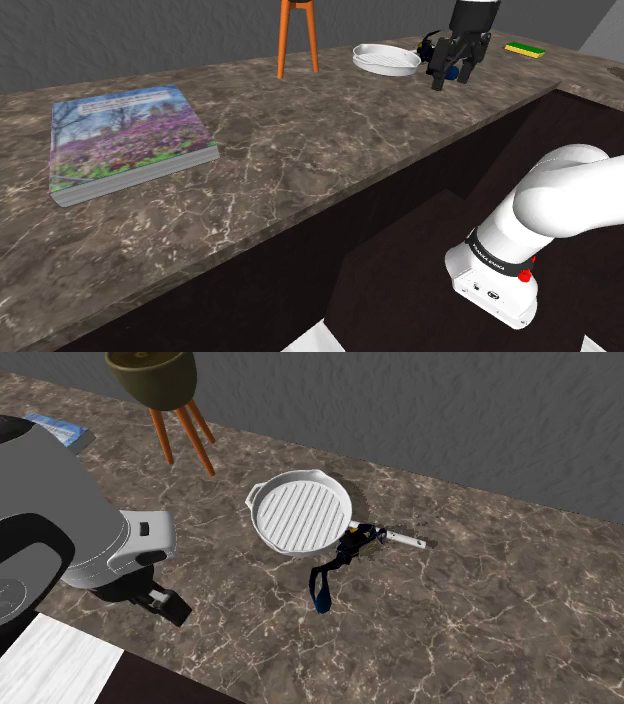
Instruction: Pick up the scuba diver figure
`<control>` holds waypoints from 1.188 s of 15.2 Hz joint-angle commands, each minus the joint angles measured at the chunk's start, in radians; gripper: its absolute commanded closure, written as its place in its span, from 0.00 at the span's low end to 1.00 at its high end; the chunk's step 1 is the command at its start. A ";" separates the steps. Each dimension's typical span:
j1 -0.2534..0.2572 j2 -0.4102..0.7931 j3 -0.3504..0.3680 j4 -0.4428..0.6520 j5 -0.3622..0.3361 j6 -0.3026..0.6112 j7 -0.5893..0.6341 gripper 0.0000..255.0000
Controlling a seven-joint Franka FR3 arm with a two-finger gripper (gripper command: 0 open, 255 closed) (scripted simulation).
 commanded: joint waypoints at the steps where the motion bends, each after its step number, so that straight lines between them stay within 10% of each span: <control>1: 0.000 0.000 0.000 0.000 0.000 0.000 0.000 0.00; 18: -0.065 0.506 -0.261 0.432 -0.140 0.099 -0.353 0.00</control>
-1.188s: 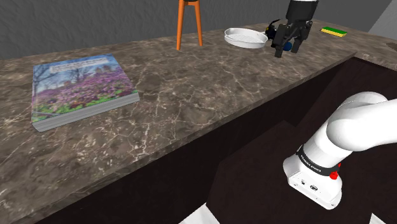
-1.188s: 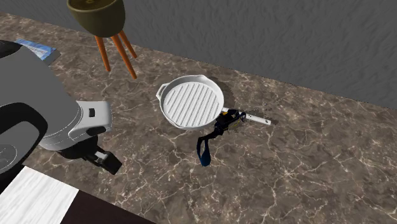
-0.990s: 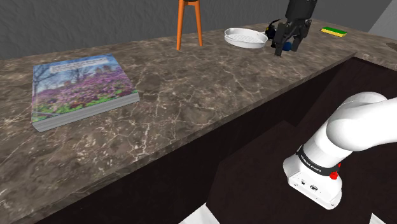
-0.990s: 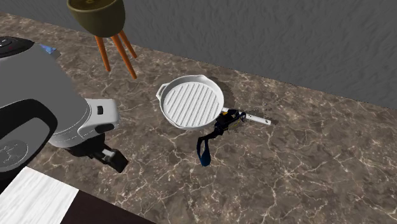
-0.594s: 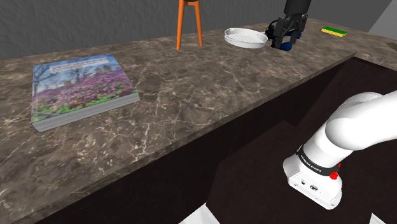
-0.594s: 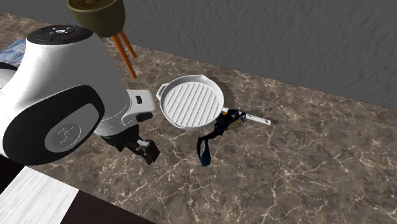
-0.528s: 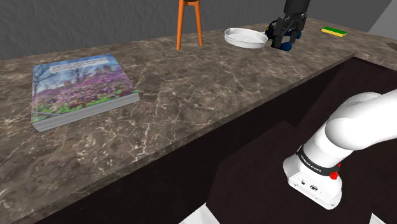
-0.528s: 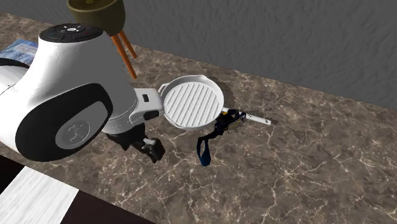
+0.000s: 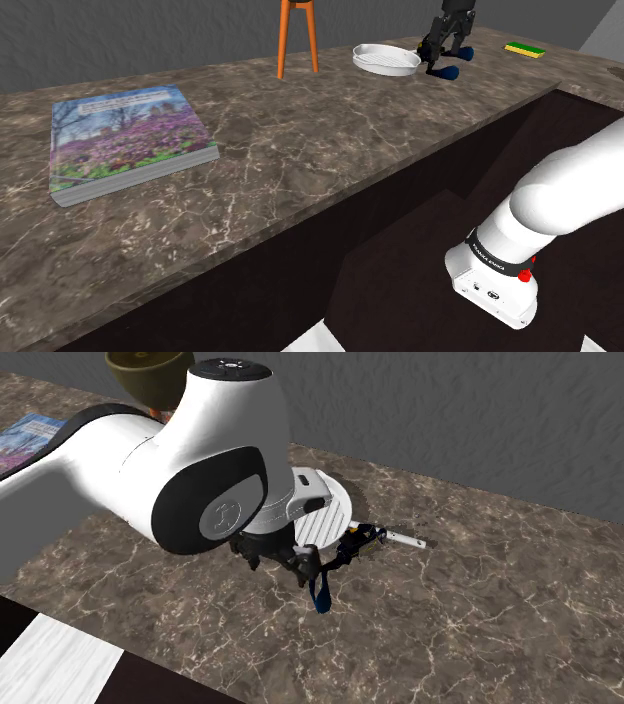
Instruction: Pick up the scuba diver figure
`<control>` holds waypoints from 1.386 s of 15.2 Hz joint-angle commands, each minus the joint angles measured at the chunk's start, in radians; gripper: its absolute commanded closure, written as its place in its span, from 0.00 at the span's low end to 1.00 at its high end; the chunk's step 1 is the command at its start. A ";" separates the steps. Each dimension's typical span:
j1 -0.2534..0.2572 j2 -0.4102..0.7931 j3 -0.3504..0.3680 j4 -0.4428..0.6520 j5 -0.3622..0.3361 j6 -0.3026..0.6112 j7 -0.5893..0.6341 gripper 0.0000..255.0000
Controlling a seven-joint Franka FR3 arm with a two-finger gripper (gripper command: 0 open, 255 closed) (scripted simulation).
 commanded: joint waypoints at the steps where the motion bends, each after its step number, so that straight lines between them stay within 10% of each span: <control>1: -0.008 0.077 -0.030 0.082 0.002 0.000 -0.050 0.00; 8: -0.052 0.348 -0.110 0.380 0.055 -0.018 -0.211 0.00; 18: -0.055 0.345 -0.109 0.275 0.052 0.083 -0.199 0.00; 19: -0.055 0.343 -0.110 0.273 0.052 0.084 -0.200 1.00; 21: -0.055 0.342 -0.110 0.272 0.051 0.084 -0.200 1.00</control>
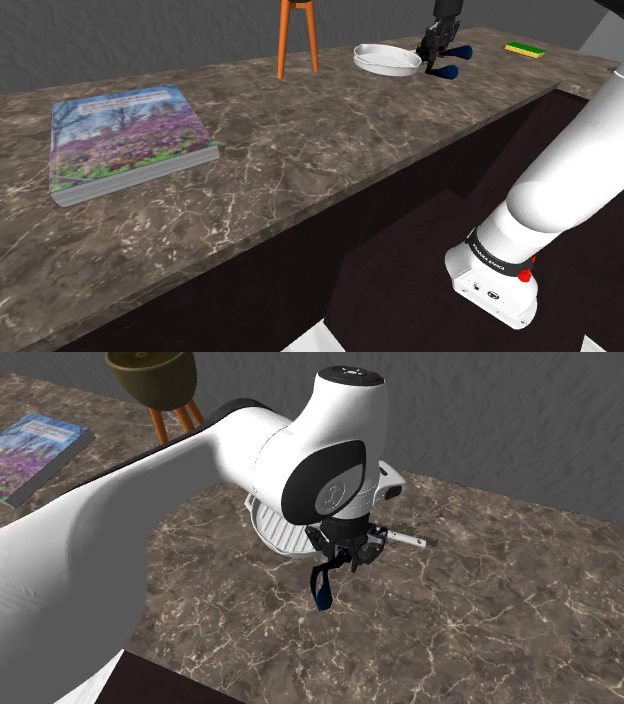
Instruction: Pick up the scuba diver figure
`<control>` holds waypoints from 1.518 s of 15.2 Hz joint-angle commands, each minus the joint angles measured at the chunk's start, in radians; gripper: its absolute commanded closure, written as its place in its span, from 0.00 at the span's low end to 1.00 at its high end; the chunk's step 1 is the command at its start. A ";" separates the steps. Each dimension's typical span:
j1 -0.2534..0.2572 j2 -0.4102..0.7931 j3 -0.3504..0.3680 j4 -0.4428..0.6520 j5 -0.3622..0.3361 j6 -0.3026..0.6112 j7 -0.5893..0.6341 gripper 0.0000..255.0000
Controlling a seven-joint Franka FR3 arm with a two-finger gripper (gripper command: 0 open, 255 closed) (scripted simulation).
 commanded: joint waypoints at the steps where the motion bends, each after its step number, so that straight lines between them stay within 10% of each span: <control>1: 0.000 0.000 0.000 -0.001 0.000 0.001 0.000 1.00; 23: -0.005 0.042 -0.003 0.253 0.017 -0.211 -0.036 1.00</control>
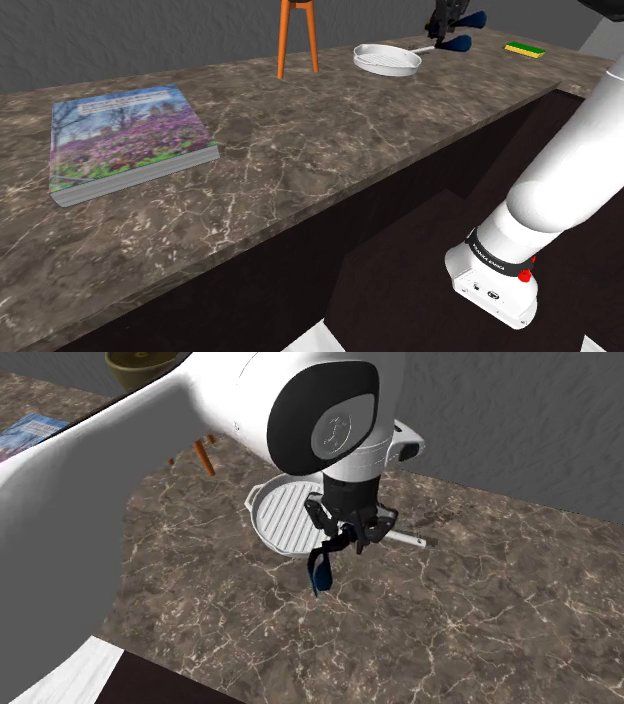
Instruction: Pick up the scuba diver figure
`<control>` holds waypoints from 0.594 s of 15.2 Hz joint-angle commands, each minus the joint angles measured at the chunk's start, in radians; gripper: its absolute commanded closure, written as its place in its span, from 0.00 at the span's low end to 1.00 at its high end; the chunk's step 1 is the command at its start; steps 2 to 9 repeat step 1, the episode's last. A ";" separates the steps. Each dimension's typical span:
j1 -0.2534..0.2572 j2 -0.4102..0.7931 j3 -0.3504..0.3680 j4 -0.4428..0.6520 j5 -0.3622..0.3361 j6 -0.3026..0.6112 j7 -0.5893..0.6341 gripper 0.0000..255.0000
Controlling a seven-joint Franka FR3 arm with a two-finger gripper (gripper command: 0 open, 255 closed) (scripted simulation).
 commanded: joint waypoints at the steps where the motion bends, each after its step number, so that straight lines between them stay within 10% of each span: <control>1: 0.001 0.002 0.001 0.012 0.001 -0.010 0.000 1.00; 9: 0.001 0.002 0.001 0.012 0.001 -0.010 0.000 1.00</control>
